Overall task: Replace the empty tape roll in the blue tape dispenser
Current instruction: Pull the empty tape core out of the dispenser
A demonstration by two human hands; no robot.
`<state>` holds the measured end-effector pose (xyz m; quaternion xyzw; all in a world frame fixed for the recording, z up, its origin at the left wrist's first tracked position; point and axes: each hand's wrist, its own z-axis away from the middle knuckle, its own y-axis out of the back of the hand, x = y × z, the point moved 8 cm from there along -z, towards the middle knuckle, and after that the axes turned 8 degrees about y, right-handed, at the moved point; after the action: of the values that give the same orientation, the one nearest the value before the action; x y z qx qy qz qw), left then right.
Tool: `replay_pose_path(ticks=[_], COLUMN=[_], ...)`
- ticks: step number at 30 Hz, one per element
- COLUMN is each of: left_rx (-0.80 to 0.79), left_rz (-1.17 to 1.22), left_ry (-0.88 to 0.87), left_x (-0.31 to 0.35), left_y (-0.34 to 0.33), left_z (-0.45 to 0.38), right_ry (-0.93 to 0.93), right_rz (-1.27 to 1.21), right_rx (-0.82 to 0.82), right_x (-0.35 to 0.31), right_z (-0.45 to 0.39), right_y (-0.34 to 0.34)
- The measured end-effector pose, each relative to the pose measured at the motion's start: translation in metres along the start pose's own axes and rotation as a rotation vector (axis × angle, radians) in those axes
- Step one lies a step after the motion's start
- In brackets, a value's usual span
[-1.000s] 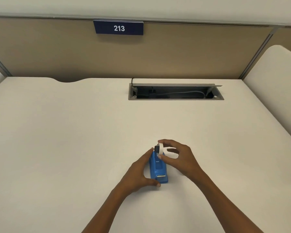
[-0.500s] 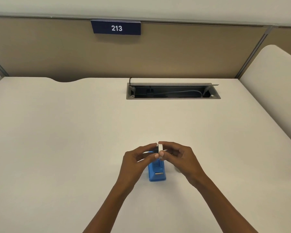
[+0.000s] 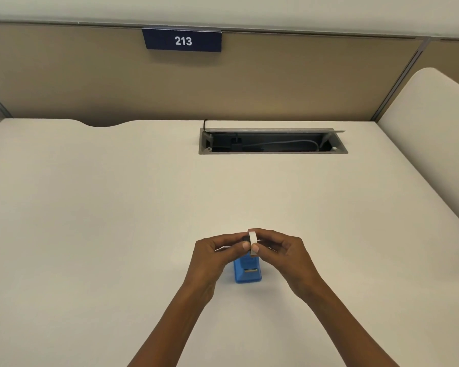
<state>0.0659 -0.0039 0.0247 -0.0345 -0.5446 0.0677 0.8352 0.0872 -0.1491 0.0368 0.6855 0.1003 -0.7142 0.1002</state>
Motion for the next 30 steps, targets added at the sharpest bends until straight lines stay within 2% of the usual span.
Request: replay_pose_path(ticks=[16, 22, 30], left_rx=[-0.011, -0.071, -0.032], left_rz=[0.055, 0.165, 0.256], left_ry=[0.017, 0.093, 0.171], left_x=[0.004, -0.004, -0.013], left_y=[-0.003, -0.008, -0.003], left_z=[-0.003, -0.003, -0.006], right_ry=[0.049, 0.097, 0.057], right_rz=[-0.043, -0.076, -0.056], right_rx=[0.003, -0.053, -0.034], right_x=[0.001, -0.003, 0.002], right_z=[0.000, 0.002, -0.005], right_y=[0.005, 0.004, 0.011])
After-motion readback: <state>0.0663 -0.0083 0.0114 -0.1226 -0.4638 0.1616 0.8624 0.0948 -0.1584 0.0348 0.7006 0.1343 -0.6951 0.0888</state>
